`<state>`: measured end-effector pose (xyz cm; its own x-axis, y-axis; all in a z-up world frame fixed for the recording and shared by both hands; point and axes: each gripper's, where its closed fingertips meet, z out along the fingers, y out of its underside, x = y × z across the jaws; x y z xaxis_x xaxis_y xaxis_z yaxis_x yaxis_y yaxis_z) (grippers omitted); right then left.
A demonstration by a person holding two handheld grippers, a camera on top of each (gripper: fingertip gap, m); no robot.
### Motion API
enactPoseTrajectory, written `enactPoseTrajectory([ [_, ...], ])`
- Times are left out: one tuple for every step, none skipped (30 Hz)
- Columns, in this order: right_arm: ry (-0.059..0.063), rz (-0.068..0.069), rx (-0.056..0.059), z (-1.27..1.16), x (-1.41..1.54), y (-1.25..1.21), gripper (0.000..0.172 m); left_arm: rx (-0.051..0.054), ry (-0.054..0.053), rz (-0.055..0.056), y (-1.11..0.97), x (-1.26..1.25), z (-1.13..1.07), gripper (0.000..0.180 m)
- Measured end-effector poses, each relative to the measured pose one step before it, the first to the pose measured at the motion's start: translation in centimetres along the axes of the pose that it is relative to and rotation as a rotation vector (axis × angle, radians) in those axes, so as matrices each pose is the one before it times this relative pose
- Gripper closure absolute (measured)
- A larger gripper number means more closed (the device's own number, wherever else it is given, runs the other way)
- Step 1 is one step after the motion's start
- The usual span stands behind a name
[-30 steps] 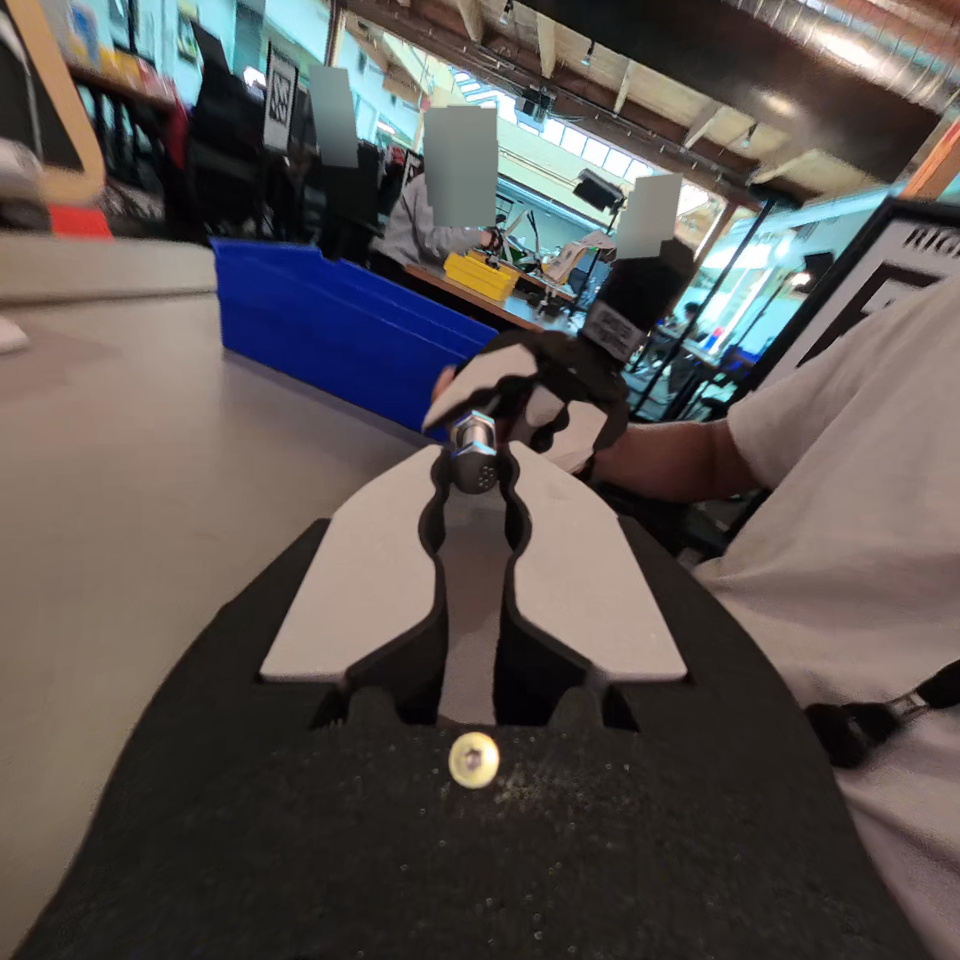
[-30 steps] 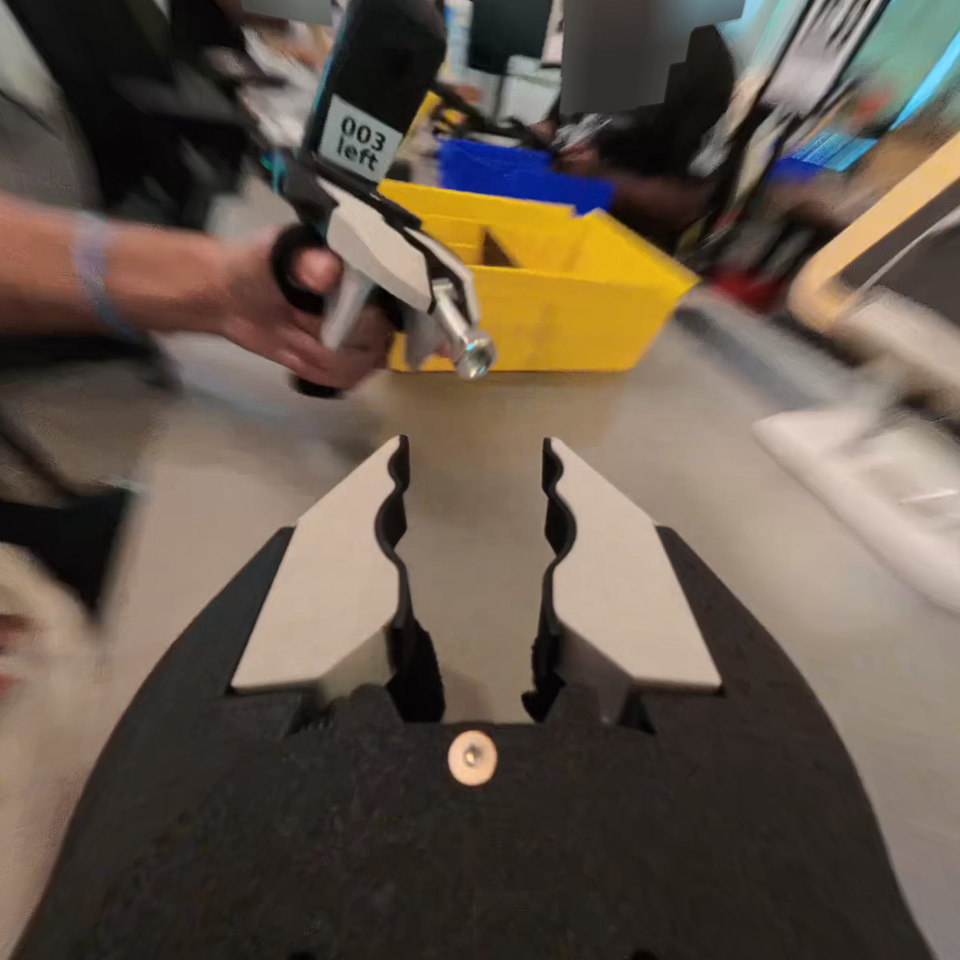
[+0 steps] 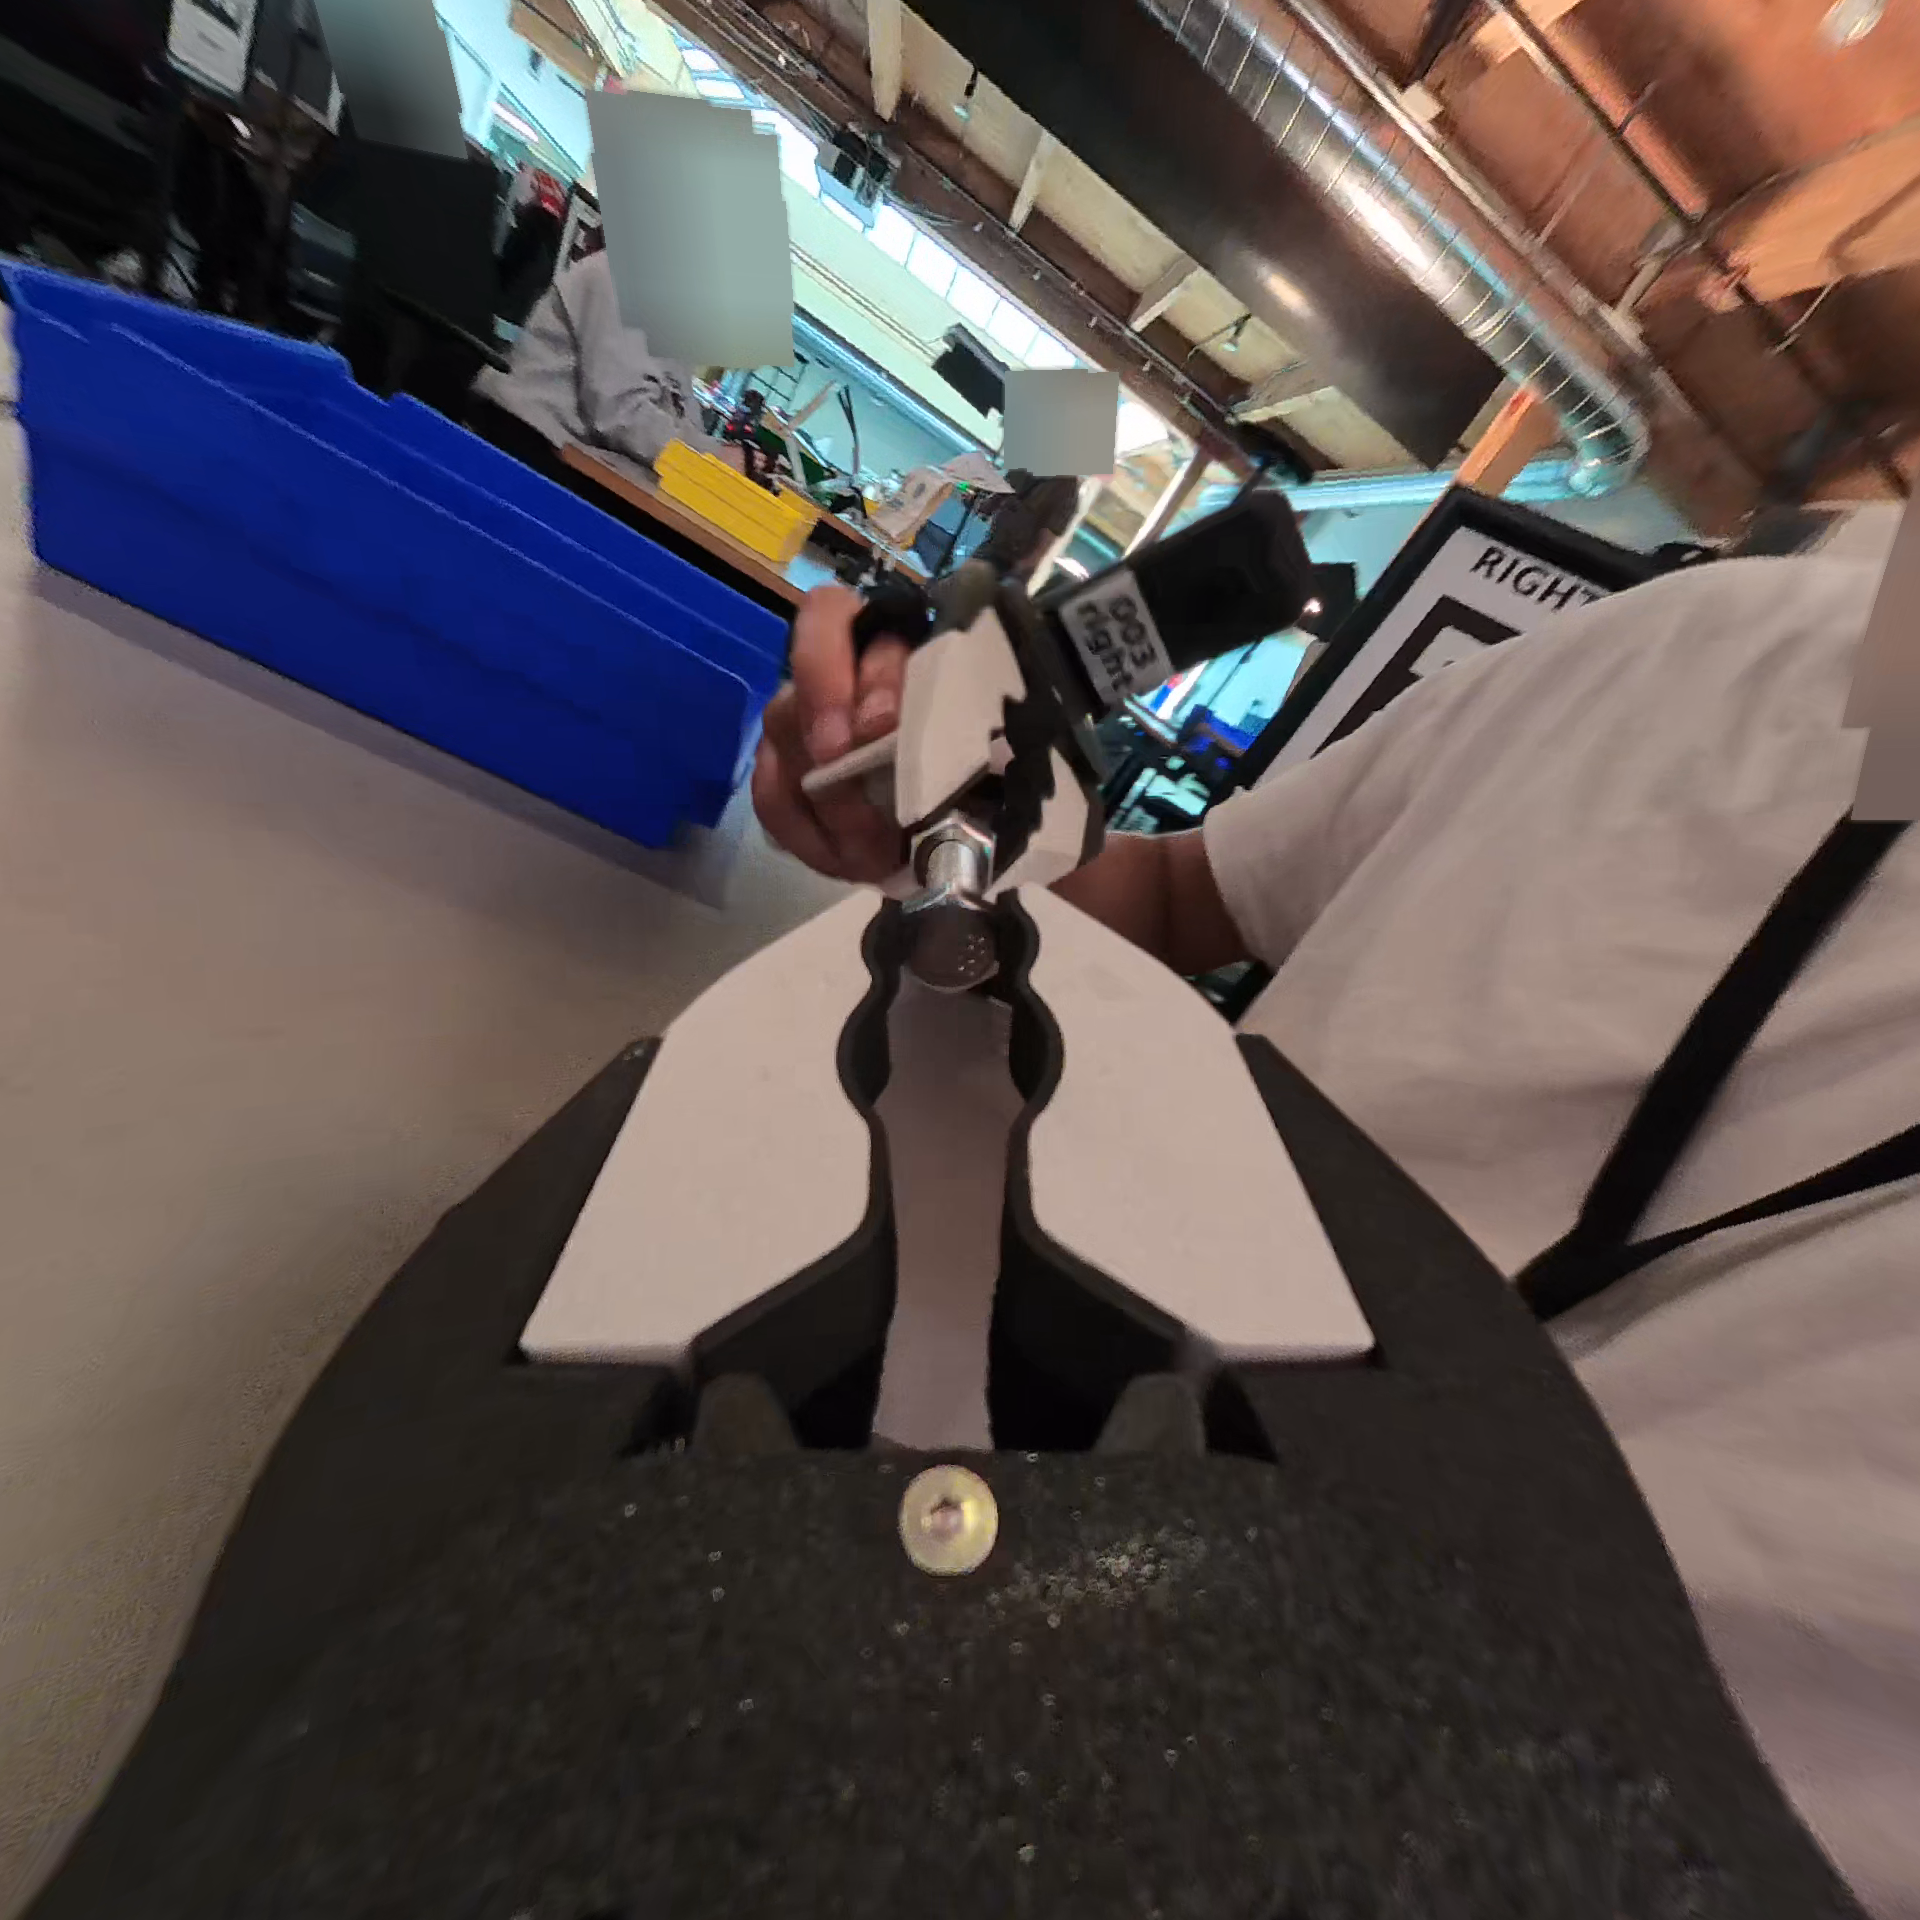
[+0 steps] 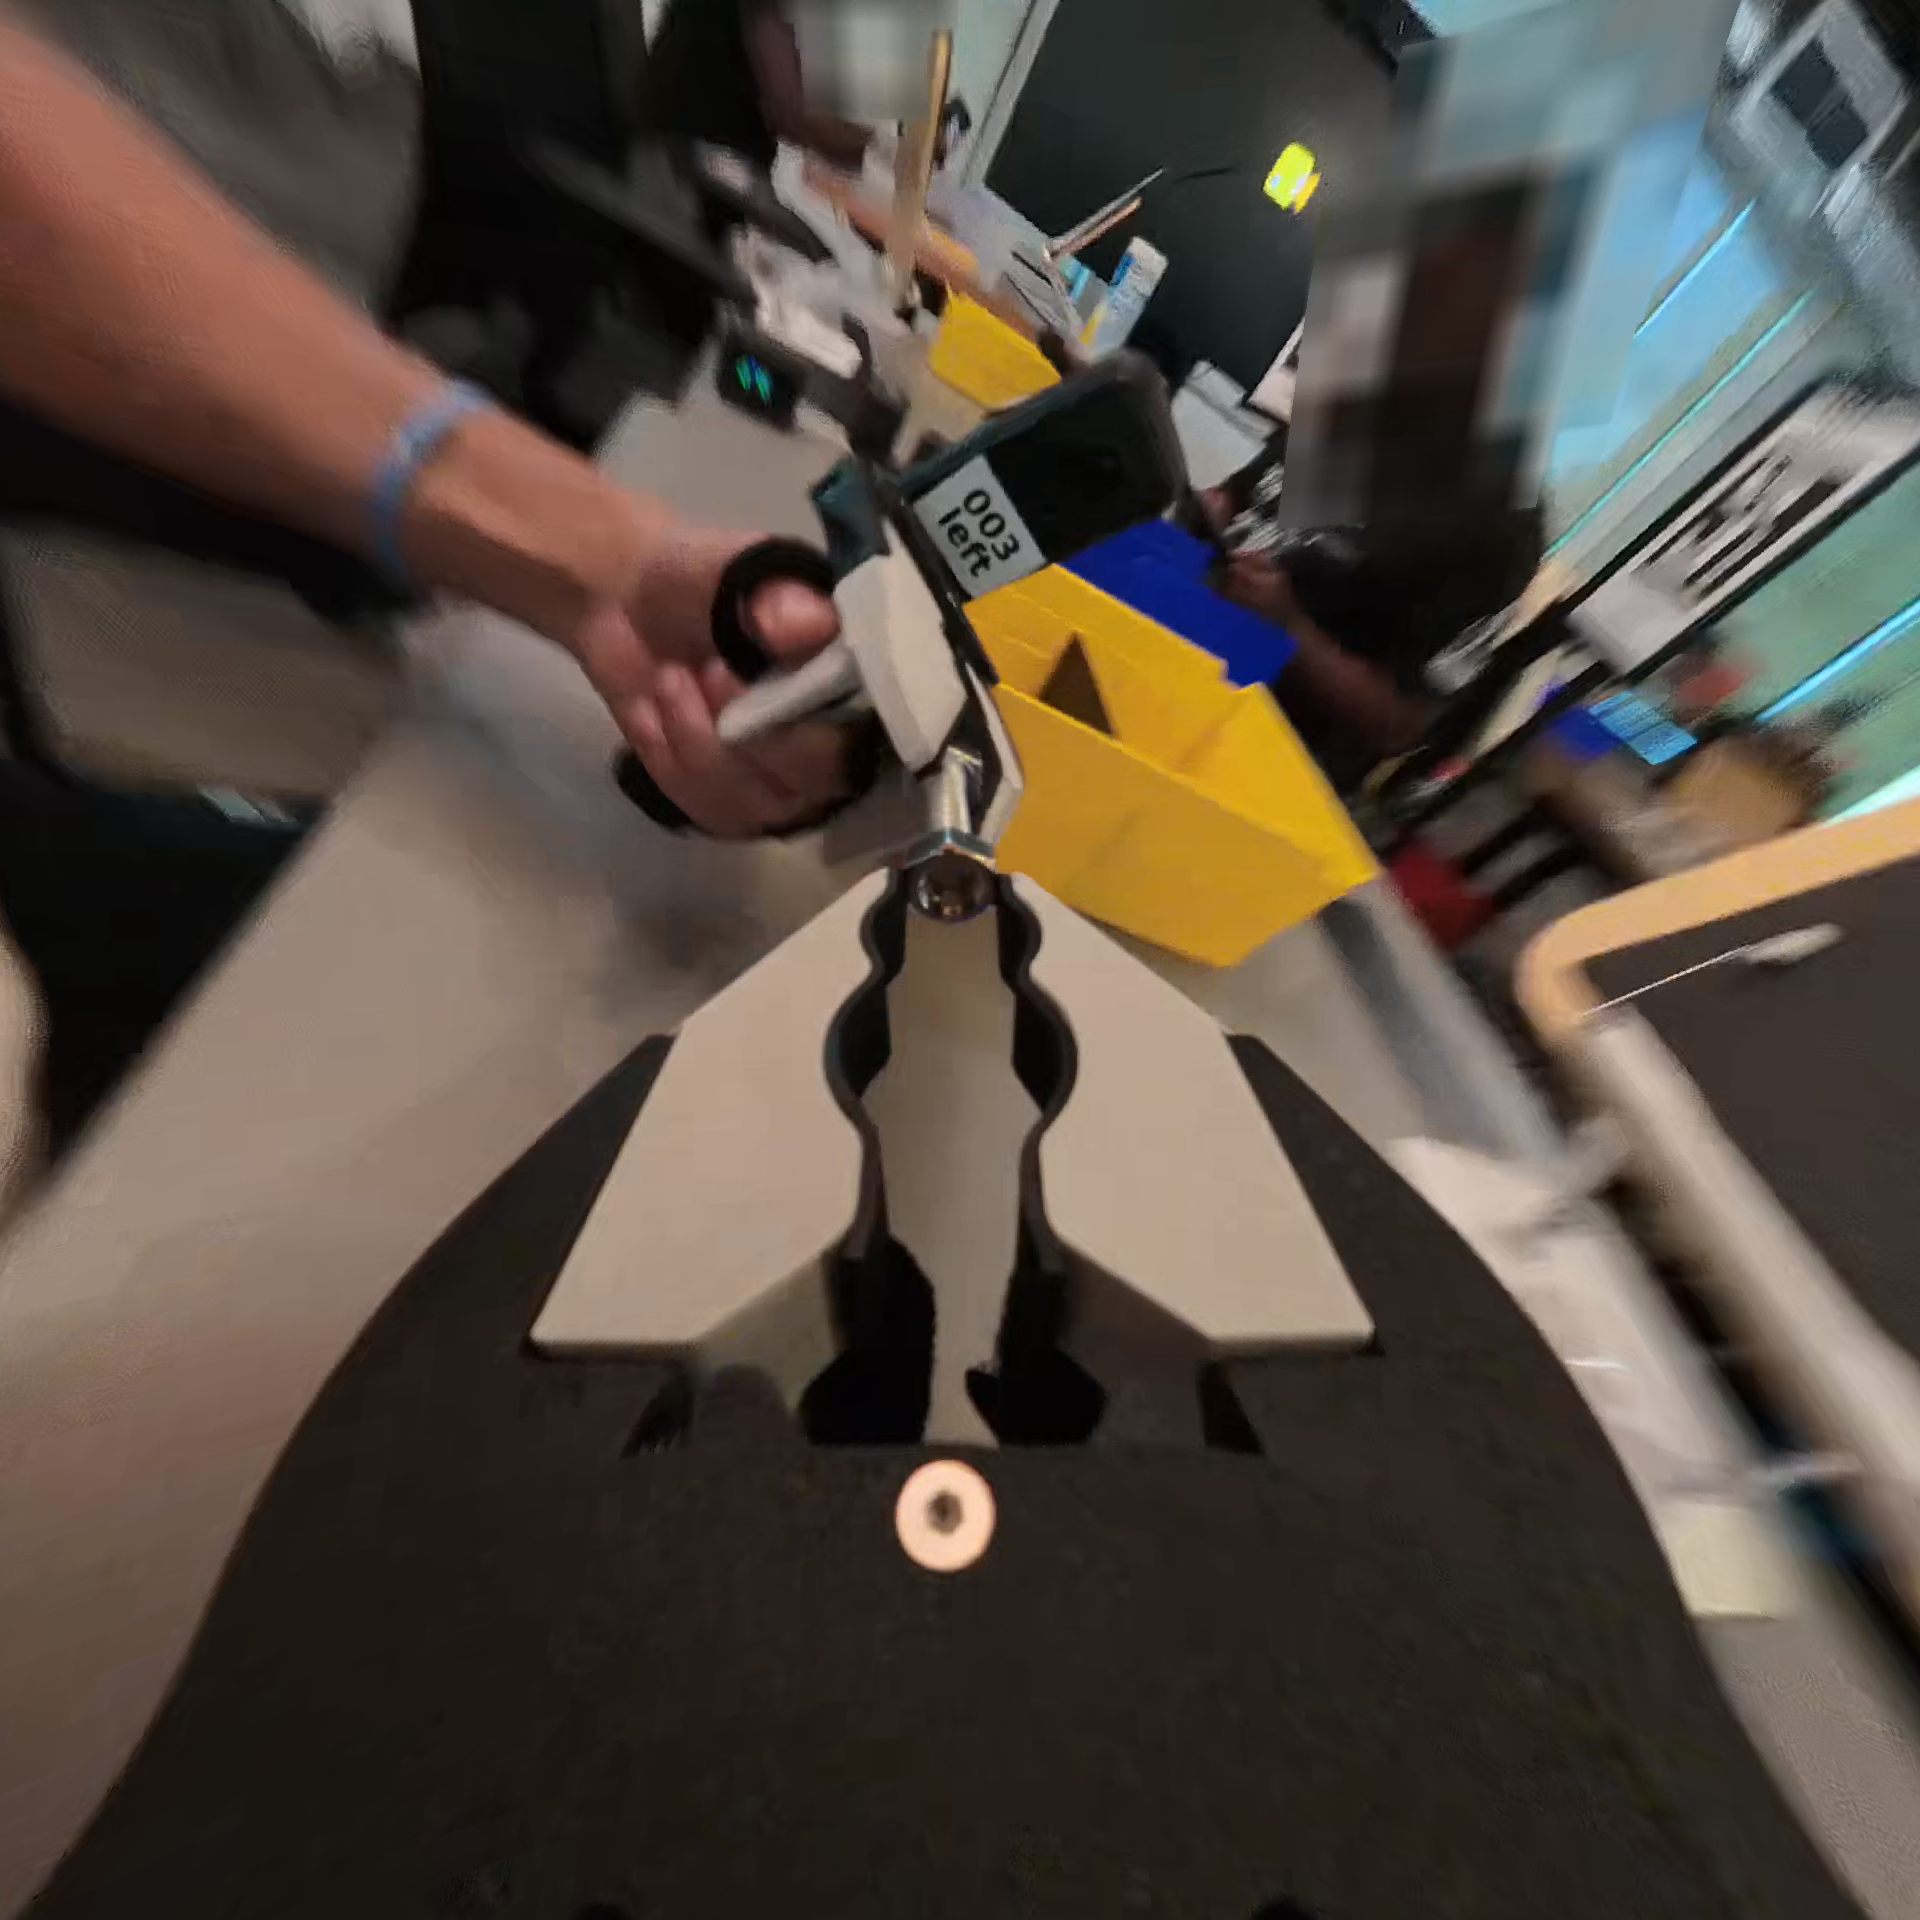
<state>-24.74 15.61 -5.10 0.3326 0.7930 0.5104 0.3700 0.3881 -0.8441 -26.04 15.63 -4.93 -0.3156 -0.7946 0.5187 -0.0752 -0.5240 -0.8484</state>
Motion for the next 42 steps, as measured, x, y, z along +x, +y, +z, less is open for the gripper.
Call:
enactPoseTrajectory([
  [0.047,-0.1579,-0.0329,-0.087,-0.124,-0.002,0.155,-0.0086,0.0163,-0.0364,0.153,0.073,0.038,0.163],
  [0.0755,-0.1606,-0.0448,-0.145,0.271,0.238,0.155,-0.0008,0.0028,-0.0376,0.062,-0.149,-0.042,0.163],
  [0.0738,-0.1686,-0.0363,-0.243,0.289,0.288,0.155,0.0064,0.0096,-0.0423,-0.049,-0.101,-0.145,0.163],
  [0.0486,-0.1592,-0.0249,-0.285,0.013,0.308,0.155,0.0095,0.0106,-0.0425,-0.117,-0.106,-0.232,0.163],
  [0.0244,-0.1038,-0.0284,-0.218,-0.169,0.433,0.155,0.0139,-0.0069,-0.0291,-0.201,-0.31,-0.281,0.163],
  [-0.0075,-0.0113,-0.015,-0.133,-0.32,0.31,0.155,0.0045,-0.0159,-0.0129,-0.096,-0.398,-0.264,0.164],
  [-0.0268,0.0764,0.0066,-0.086,-0.315,0.064,0.155,-0.0054,-0.0172,0.0084,0.05,-0.323,-0.173,0.163],
  [-0.0203,0.1178,0.0228,-0.07,-0.035,-0.146,0.155,-0.0031,-0.0094,0.0232,0.026,-0.1,-0.061,0.163],
  [-0.0233,0.136,0.0314,-0.046,0.104,-0.259,0.155,-0.0029,0.005,0.0237,-0.007,0.187,0.031,0.163],
  [-0.043,0.1604,0.0339,0.037,-0.003,-0.316,0.155,-0.0083,0.0069,0.0216,0.051,0.261,0.12,0.163],
  [-0.062,0.1635,0.0388,0.045,-0.21,-0.397,0.155,-0.0133,0.0038,0.0162,0.126,0.189,0.14,0.163],
  [-0.0504,0.13,0.05,-0.012,-0.173,-0.517,0.155,-0.0112,0.0027,-0.0024,0.157,0.051,0.121,0.163],
  [-0.0249,0.063,0.0405,-0.011,-0.114,-0.383,0.155,0.0027,0.0036,-0.0257,0.042,-0.101,0.058,0.163],
  [0.0125,-0.0227,-0.0007,0.063,0.092,0.159,0.155,0.0124,0.0078,-0.0363,-0.033,-0.176,-0.018,0.163],
  [0.0406,-0.0974,-0.0317,0.107,0.203,0.531,0.155,0.0062,0.0017,-0.025,0.053,-0.197,-0.037,0.163],
  [0.0486,-0.1207,-0.0238,0.064,0.133,0.394,0.155,-0.0114,0.0002,-0.0155,0.225,-0.114,0.013,0.163],
  [0.0337,-0.0979,-0.0074,0.03,-0.107,0.135,0.155,-0.0149,0.0044,-0.0143,0.236,0.022,0.046,0.163],
  [0.007,-0.0695,-0.0079,0.043,-0.402,0.054,0.155,-0.0037,0.0077,-0.0103,0.054,0.098,0.045,0.163],
  [0.0038,-0.057,-0.0138,0.064,-0.374,0.082,0.155,0.0055,0.0059,-0.0044,-0.078,0.089,0.03,0.163],
  [0.0051,-0.0565,0.0004,-0.008,-0.297,-0.131,0.155,-0.0025,-0.0006,-0.0037,0.017,-0.004,0.025,0.163],
  [0.0148,-0.0497,0.0089,-0.053,-0.075,-0.265,0.155,-0.0085,-0.0063,-0.0038,0.098,-0.097,0.04,0.163],
  [0.0179,-0.034,0.0051,-0.029,0.097,-0.211,0.155,-0.0063,-0.0031,-0.0034,0.079,-0.058,0.036,0.163],
  [0.0014,-0.0157,0.0002,0.017,-0.026,-0.105,0.155,-0.0026,0.0041,-0.0012,0.05,0.055,0.047,0.163],
  [0.0016,-0.0047,-0.0004,0.034,0.008,-0.045,0.155,-0.0027,0.0042,-0.0008,0.042,0.084,0.065,0.163],
  [-0.0003,-0.0063,0.0023,0.063,-0.014,-0.031,0.155,-0.0048,0.0022,0.0004,0.059,0.079,0.07,0.163],
  [-0.0012,-0.0097,0.0009,0.064,-0.047,-0.011,0.155,-0.0059,0.0014,0.0015,0.058,0.086,0.078,0.163],
  [-0.0043,-0.0106,-0.0019,0.088,-0.108,0.044,0.155,-0.0056,0.0028,0.0025,0.073,0.102,0.087,0.163],
  [-0.0024,-0.0082,-0.0004,0.056,-0.074,0.004,0.155,-0.0046,0.0019,0.0015,0.062,0.074,0.076,0.163],
  [0.0027,-0.0032,0.0081,0.039,0.013,-0.118,0.155,-0.0066,0.0003,-0.0003,0.104,0.024,0.073,0.163],
  [-0.0048,0.004,0.0054,0.054,-0.048,-0.071,0.155,-0.0037,-0.0017,0.0012,0.075,-0.026,0.047,0.163],
  [-0.0021,0.0029,-0.0001,0.053,0.009,0.053,0.155,0.0014,0.0023,-0.001,0.005,0.006,-0.006,0.163],
  [0.0049,-0.0104,-0.0052,0.021,0.102,0.099,0.155,-0.0011,0.0059,-0.0059,0.036,0.031,-0.034,0.163],
  [0.0069,-0.0132,-0.0016,-0.027,0.145,0.0,0.155,-0.0073,-0.0049,-0.0021,0.095,-0.096,-0.004,0.163],
  [-0.0104,-0.0027,0.003,-0.009,-0.074,-0.07,0.155,-0.0059,-0.0062,0.0038,0.08,-0.081,0.011,0.163],
  [0.0016,-0.0008,0.0035,-0.022,0.076,-0.06,0.155,-0.0007,0.0093,-0.0009,0.011,0.113,0.012,0.163],
  [0.0013,-0.0088,0.0085,-0.042,0.025,-0.135,0.155,0.0011,0.0085,-0.0027,-0.019,0.11,0.021,0.163],
  [-0.0047,-0.0182,0.0035,0.0,-0.072,-0.051,0.155,0.0013,-0.0022,0.0001,-0.04,-0.025,0.016,0.163],
  [-0.0035,-0.0313,0.0017,0.036,-0.065,0.002,0.155,-0.0017,0.003,0.0002,0.023,0.047,0.046,0.163],
  [0.0008,-0.0334,0.0069,0.032,-0.024,-0.075,0.155,-0.0007,0.0067,-0.0015,0.031,0.081,0.082,0.163],
  [0.0049,-0.0234,0.0038,-0.007,0.029,-0.063,0.155,0.0054,0.0064,-0.0059,-0.054,0.07,0.043,0.163],
  [-0.0003,-0.0125,-0.0013,0.01,-0.02,-0.015,0.155,0.003,0.0026,-0.0056,-0.018,0.013,0.003,0.163],
  [-0.0012,-0.0152,0.0006,-0.003,-0.063,-0.033,0.155,-0.0025,0.0001,-0.0018,0.058,-0.005,-0.008,0.163],
])
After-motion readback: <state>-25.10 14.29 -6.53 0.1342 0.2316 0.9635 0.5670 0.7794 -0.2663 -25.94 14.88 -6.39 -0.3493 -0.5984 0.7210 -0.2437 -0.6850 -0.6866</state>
